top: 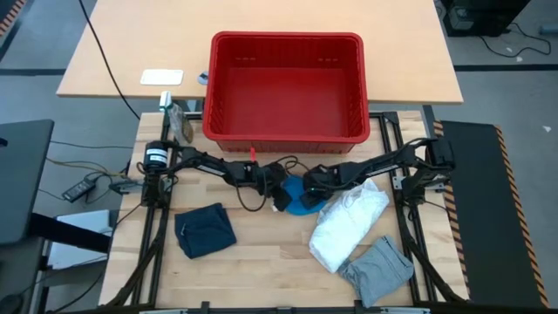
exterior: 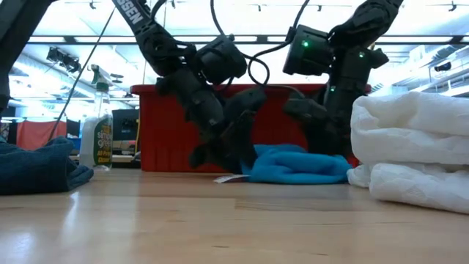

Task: Fold laundry
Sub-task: Stack the folded blue underwear on top of the folded white dress

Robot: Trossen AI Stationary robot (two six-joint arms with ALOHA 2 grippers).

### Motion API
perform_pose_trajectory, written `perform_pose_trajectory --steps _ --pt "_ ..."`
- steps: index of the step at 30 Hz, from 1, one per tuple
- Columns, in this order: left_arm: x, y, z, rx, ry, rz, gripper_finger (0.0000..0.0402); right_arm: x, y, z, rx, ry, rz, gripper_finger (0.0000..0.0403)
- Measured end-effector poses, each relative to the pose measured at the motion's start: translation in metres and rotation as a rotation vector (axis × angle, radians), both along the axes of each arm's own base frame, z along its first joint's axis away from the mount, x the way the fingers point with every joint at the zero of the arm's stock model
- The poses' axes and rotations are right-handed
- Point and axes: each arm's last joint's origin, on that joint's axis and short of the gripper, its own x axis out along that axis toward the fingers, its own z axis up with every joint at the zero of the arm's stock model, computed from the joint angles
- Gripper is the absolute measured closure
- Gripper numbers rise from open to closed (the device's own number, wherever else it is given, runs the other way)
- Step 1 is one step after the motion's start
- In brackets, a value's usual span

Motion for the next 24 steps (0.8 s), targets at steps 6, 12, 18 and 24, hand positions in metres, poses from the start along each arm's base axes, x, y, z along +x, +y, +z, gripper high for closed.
perform_pose_trajectory --steps 6,12,18,24 --pt "0.004 -0.001 0.001 0.006 -0.053 -0.026 0.0383 0.007 0.001 0.001 0.023 -0.075 0.104 0.0379" --pt "-0.001 -0.009 0.012 -0.046 -0.041 -0.075 0.0384 0.003 0.0 0.013 0.027 -0.106 0.147 0.0383" --pt "-0.009 -0.029 0.056 -0.072 -0.14 -0.1 0.0386 -0.014 0.008 0.055 0.029 -0.189 0.238 0.0383" --pt "-0.004 -0.061 0.107 -0.071 -0.317 -0.166 0.0386 -0.048 0.017 0.103 0.101 -0.281 0.357 0.0383"
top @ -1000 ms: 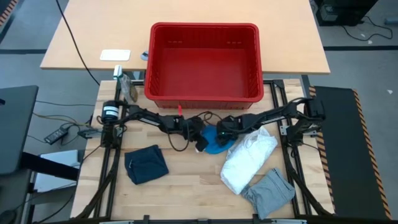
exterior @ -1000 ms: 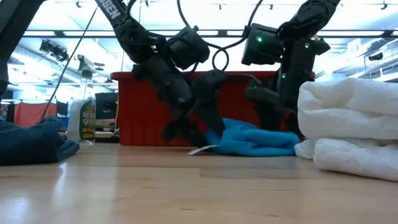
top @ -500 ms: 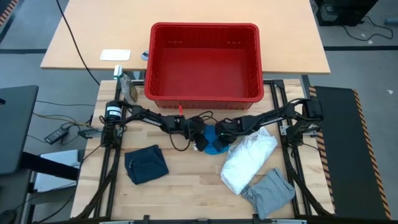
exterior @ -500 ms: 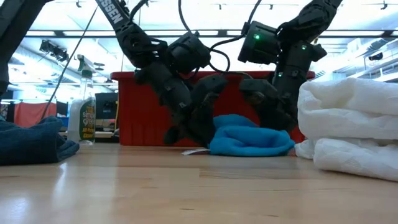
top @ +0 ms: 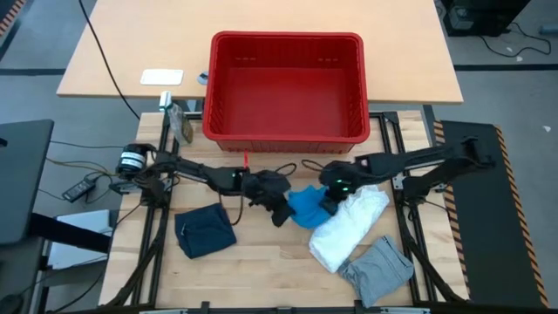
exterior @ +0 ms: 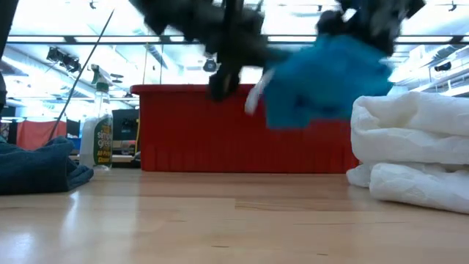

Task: Fold laundry
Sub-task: Stack the folded blue underwear on top of the folded white dress

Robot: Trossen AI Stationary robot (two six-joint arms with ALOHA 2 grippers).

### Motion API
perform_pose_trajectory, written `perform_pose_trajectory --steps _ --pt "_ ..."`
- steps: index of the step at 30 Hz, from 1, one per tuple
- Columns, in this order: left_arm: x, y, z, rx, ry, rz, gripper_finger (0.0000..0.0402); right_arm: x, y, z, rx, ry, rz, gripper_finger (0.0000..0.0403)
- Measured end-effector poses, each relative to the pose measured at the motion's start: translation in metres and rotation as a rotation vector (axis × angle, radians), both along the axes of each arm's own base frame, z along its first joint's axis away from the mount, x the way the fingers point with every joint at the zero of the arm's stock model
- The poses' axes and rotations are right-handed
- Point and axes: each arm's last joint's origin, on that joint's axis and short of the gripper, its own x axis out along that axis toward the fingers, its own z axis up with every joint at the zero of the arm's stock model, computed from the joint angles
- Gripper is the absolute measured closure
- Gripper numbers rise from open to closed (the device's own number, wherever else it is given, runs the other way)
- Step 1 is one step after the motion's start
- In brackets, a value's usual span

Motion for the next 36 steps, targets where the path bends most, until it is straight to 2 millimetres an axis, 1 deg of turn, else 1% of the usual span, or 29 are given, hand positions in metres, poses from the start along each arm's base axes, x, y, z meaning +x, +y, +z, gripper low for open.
perform_pose_trajectory --steps 2,5,7,9,12,15,19,22,23,27,29,32,34,36 --pt "0.006 -0.015 0.017 0.093 -0.087 -0.091 0.0386 -0.014 0.004 0.015 0.042 -0.031 0.049 0.0383" --pt "0.02 -0.037 0.03 0.245 -0.189 -0.218 0.0386 -0.039 0.008 0.035 0.107 -0.062 0.114 0.0383" --pt "0.031 -0.047 0.035 0.272 -0.21 -0.221 0.0386 -0.056 0.012 0.046 0.161 -0.073 0.143 0.0383" --pt "0.044 -0.053 0.042 0.261 -0.239 -0.19 0.0382 -0.073 0.015 0.054 0.207 -0.066 0.169 0.0383" --pt "0.066 -0.058 0.046 0.247 -0.268 -0.181 0.038 -0.098 0.018 0.061 0.223 -0.04 0.181 0.0383" --pt "0.09 -0.06 0.038 0.248 -0.268 -0.175 0.0378 -0.117 0.017 0.061 0.172 0.023 0.155 0.0383" --pt "0.121 -0.061 0.026 0.175 -0.26 -0.125 0.0377 -0.126 0.014 0.055 0.019 0.109 0.079 0.0383" --pt "0.135 -0.064 0.013 0.114 -0.195 -0.097 0.0371 -0.122 0.014 0.048 -0.095 0.142 0.076 0.0383" --pt "0.138 -0.065 0.008 0.098 -0.17 -0.088 0.0366 -0.121 0.015 0.043 -0.118 0.163 0.078 0.0383" --pt "0.138 -0.064 -0.008 0.07 -0.016 -0.067 0.033 -0.11 0.018 0.016 -0.132 0.223 0.032 0.0377" --pt "0.134 -0.066 -0.014 0.072 0.057 -0.075 0.0307 -0.105 0.021 0.0 -0.121 0.249 -0.004 0.0362" --pt "0.13 -0.066 -0.019 0.08 0.123 -0.08 0.0269 -0.101 0.025 -0.022 -0.099 0.272 -0.043 0.0335" --pt "0.128 -0.065 -0.021 0.082 0.15 -0.078 0.0245 -0.101 0.027 -0.033 -0.099 0.3 -0.059 0.0318" --pt "0.127 -0.065 -0.022 0.08 0.175 -0.072 0.0223 -0.102 0.028 -0.038 -0.105 0.319 -0.072 0.0298"
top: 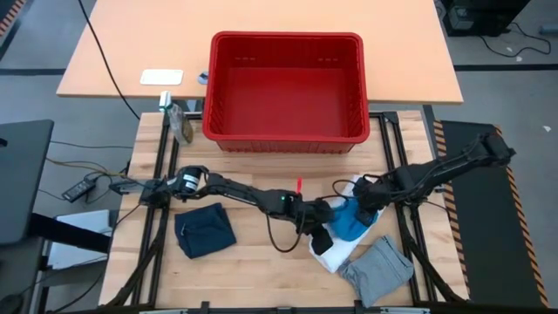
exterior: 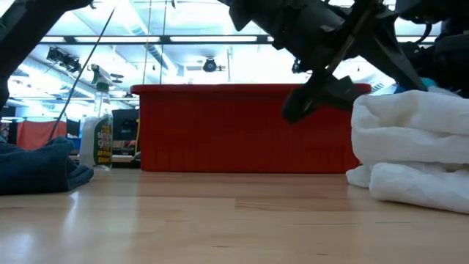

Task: Fold laundry
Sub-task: Stack the folded blue underwear on top of the folded white dress

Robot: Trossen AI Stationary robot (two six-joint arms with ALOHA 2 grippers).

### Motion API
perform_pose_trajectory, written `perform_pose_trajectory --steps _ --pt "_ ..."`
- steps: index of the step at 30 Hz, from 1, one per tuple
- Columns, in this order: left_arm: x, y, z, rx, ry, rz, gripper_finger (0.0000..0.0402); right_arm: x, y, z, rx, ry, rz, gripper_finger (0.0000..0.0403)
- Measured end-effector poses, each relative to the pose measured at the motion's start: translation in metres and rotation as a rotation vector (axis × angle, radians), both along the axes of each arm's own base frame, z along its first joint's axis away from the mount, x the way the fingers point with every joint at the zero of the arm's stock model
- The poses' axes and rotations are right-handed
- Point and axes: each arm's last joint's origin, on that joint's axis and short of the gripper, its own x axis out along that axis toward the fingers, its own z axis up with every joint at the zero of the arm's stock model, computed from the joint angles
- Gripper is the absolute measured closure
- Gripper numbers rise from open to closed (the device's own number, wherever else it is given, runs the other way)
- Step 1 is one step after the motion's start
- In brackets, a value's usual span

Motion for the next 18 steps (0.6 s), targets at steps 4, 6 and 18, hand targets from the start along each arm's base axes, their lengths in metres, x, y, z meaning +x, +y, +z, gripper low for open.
perform_pose_trajectory --steps 4,6,18 --pt "-0.001 0.0 0.002 -0.019 0.009 -0.016 0.0193 0.001 0.003 0.005 -0.007 -0.023 -0.002 0.0255" --pt "-0.001 0.0 0.009 -0.045 -0.023 -0.037 0.0186 0.003 0.003 0.015 0.002 -0.067 -0.009 0.0233" --pt "-0.028 0.012 0.077 0.136 -0.086 0.051 0.0183 -0.006 0.008 0.047 0.028 -0.12 -0.116 0.0188"
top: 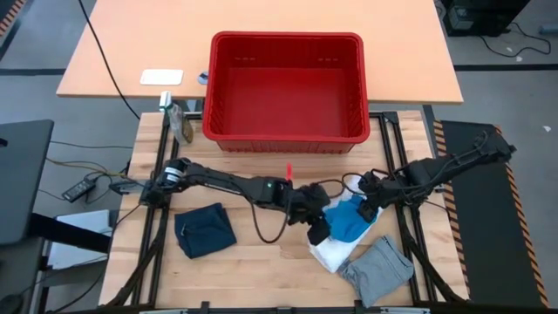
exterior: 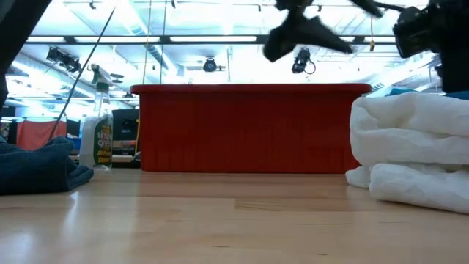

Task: Fold laundry
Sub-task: Stack the folded blue underwear on top of the folded white dress

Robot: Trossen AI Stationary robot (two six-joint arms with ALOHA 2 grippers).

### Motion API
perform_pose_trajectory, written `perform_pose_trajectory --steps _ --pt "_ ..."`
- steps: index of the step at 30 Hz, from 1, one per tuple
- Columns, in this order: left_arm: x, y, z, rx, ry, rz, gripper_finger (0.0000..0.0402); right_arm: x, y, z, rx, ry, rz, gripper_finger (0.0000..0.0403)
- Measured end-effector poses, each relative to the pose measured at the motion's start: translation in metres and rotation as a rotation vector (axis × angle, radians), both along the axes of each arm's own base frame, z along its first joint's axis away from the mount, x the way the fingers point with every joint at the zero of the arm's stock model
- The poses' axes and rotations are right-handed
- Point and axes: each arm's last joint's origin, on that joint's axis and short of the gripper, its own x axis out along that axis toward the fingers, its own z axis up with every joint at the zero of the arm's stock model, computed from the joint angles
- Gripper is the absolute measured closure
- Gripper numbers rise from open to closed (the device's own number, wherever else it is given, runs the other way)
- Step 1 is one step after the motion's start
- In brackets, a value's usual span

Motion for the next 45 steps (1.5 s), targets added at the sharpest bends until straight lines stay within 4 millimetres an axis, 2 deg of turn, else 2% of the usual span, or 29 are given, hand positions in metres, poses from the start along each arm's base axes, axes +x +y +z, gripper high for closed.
perform_pose_trajectory --steps 3,6,12,16,19,23,29,34,38,42,45 --pt "-0.006 0.002 -0.002 0.001 0.062 0.039 0.0182 -0.005 0.002 -0.003 -0.054 0.051 0.003 0.019" --pt "-0.009 -0.004 -0.011 -0.034 0.108 0.027 0.0182 -0.005 0.004 -0.005 -0.103 0.055 0.021 0.0187" --pt "-0.02 -0.012 -0.044 -0.102 0.254 0.034 0.0182 0.011 0.015 -0.016 -0.101 0.064 0.062 0.0188" --pt "-0.024 -0.017 -0.053 -0.14 0.296 0.061 0.0182 0.024 0.025 -0.041 -0.091 0.108 0.034 0.0198" --pt "-0.026 -0.025 -0.053 -0.139 0.295 0.036 0.0184 0.033 0.03 -0.064 -0.084 0.127 -0.01 0.0204" --pt "-0.031 -0.026 -0.053 -0.132 0.337 0.015 0.0203 0.047 0.036 -0.087 -0.062 0.101 -0.056 0.0209" --pt "-0.049 -0.025 -0.049 -0.086 0.471 0.008 0.0226 0.084 0.045 -0.102 0.032 -0.107 -0.129 0.0212" --pt "-0.069 -0.017 -0.031 -0.002 0.544 0.004 0.0235 0.111 0.035 -0.107 0.091 -0.286 -0.234 0.0212" --pt "-0.087 -0.008 -0.009 0.069 0.57 0.025 0.0237 0.121 0.021 -0.099 0.087 -0.383 -0.231 0.0212" --pt "-0.099 -0.007 0.014 0.101 0.51 0.048 0.0237 0.123 0.009 -0.082 0.063 -0.477 -0.203 0.0212" --pt "-0.109 -0.008 0.017 0.111 0.493 0.072 0.0237 0.124 0.003 -0.071 0.031 -0.54 -0.166 0.0212"
